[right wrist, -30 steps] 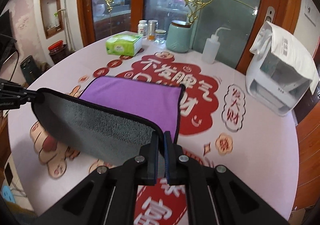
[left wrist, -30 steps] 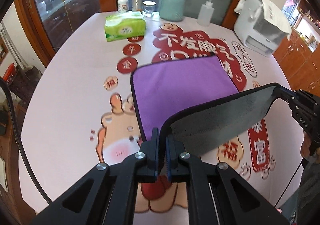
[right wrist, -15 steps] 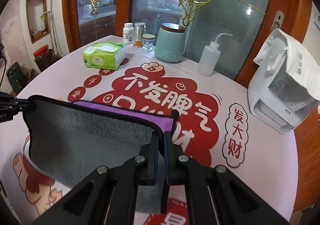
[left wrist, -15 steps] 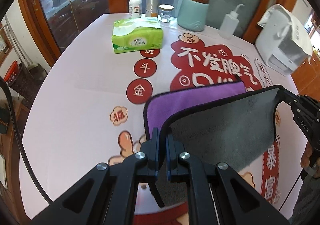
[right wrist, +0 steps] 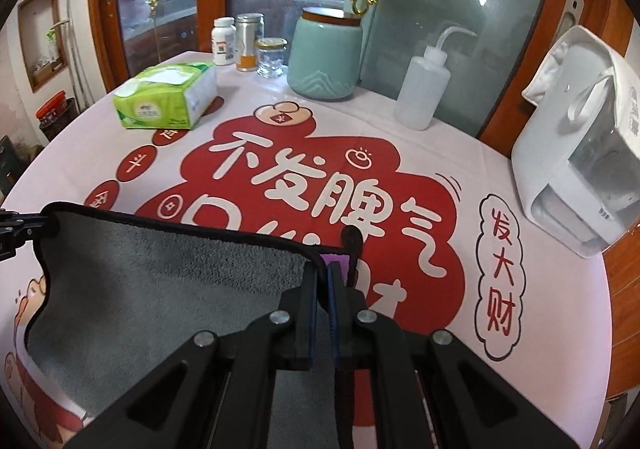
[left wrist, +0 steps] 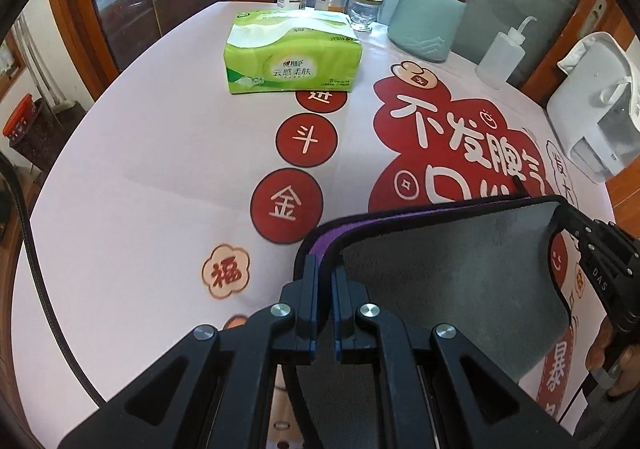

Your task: Fold towel

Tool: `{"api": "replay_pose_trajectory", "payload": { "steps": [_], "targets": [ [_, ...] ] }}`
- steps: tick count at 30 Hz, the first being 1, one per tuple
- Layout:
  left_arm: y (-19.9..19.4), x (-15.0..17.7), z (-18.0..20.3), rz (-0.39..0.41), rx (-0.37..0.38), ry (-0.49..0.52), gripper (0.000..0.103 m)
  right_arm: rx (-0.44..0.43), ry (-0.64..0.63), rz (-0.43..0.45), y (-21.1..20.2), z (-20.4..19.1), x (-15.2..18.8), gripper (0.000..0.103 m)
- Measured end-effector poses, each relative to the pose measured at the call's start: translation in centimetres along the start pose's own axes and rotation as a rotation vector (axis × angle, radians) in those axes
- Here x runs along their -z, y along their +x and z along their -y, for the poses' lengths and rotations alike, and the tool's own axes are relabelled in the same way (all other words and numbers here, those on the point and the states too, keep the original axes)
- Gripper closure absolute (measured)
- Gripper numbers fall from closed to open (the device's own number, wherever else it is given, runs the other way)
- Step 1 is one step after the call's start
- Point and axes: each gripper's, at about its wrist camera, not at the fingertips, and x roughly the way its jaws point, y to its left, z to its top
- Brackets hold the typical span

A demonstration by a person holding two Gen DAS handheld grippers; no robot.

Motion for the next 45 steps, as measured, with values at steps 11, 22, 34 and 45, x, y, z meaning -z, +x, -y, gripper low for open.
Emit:
{"api": "replay_pose_trajectory", "payload": {
  "steps": [11, 22, 34, 45],
  "targets": [
    [2.8, -0.3, -0.3, -0.020, -0.011, -0.012, 0.100, -0.001, 0.028, -0.032, 2.9, 0.0, -0.1, 0.098],
    [3.9, -0.2, -0.4, -0.026, -0.009, -0.010, 0.099, 0.011, 0.027, -0.055, 4.4, -0.3, 0.3, 0.098],
    [2.9, 0.2, 0.6, 0.023, -0.058, 0.042, 0.034, 0.022, 0.010, -0.055, 3.8, -0.6, 0.1, 0.092],
    [-0.5, 0.7, 0.3, 0.030, -0.085, 0.012, 0.018, -0.013, 0.026, -0.002, -0.8, -1.0, 0.0, 0.063]
  ]
}}
